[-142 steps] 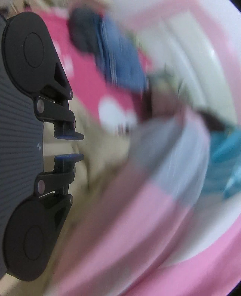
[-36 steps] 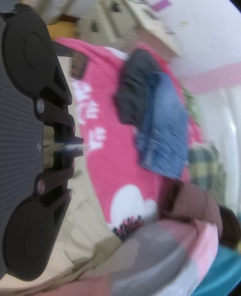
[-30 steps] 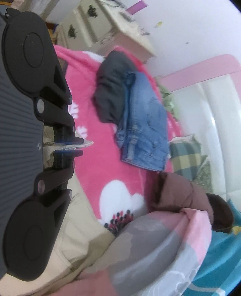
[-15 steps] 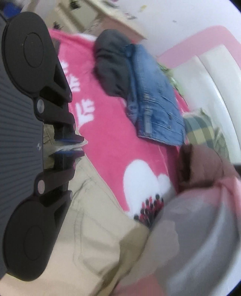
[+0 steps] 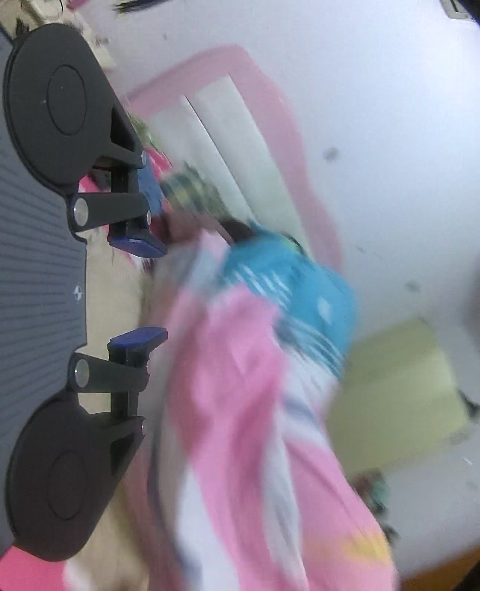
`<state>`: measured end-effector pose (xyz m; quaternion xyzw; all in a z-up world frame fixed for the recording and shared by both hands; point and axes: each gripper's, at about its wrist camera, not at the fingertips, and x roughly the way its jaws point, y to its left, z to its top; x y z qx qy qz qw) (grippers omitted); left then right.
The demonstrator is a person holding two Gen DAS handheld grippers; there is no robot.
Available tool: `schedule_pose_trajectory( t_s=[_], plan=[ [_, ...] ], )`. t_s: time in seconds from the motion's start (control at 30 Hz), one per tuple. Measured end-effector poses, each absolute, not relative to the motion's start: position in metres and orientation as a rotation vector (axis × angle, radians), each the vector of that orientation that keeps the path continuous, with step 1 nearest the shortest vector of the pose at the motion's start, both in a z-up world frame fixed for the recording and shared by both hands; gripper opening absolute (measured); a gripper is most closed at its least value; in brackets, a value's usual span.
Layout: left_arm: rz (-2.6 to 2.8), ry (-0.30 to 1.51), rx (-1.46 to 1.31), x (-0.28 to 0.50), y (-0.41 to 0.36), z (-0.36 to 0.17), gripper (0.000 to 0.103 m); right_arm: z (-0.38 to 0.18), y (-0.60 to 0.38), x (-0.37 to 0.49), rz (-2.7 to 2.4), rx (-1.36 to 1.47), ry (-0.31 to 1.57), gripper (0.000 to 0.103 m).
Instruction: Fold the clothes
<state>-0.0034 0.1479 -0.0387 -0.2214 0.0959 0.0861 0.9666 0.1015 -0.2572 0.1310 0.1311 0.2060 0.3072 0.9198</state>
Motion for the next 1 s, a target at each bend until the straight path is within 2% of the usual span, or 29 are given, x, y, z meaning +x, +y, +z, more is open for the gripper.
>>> schedule_pose_trajectory(
  t_s=[0.1,0.23,0.4,0.53,0.63,0.73,0.9,0.93,0.97,1.0],
  plan=[
    [0.073,0.341,-0.582,-0.011,0.165,-0.033,0.064,0.130,-0.277,0.040,0.593,0.192,0.419,0.044],
    [0.027,0.484,-0.658,-0.020,0.160,-0.035,0.062,0.096,-0.247,-0.016,0.676,-0.001,0.436,0.044],
    [0.094,0.496,-0.710,-0.040,0.146,-0.042,0.050,0.025,-0.144,-0.056,0.881,-0.314,0.422,0.042],
    [0.154,0.494,-0.703,-0.053,0.146,-0.045,0.043,-0.018,-0.053,-0.074,0.962,-0.625,0.269,0.041],
    [0.153,0.494,-0.694,-0.055,0.153,-0.045,0.042,-0.042,-0.006,-0.078,0.975,-0.828,0.160,0.039],
    [0.111,0.512,-0.710,-0.045,0.165,-0.044,0.042,-0.067,0.022,-0.074,0.930,-1.004,0.130,0.037],
    [0.032,0.613,-0.764,-0.006,0.187,-0.055,0.045,-0.086,0.023,-0.061,0.835,-1.092,0.194,0.037],
    [0.032,0.651,-0.777,0.004,0.191,-0.059,0.045,-0.089,0.023,-0.059,0.826,-1.101,0.217,0.033],
    [0.037,0.689,-0.789,0.013,0.195,-0.063,0.045,-0.093,0.022,-0.056,0.818,-1.110,0.240,0.023],
    [0.042,0.706,-0.796,0.019,0.197,-0.065,0.045,-0.095,0.023,-0.055,0.808,-1.117,0.252,0.021]
  ],
)
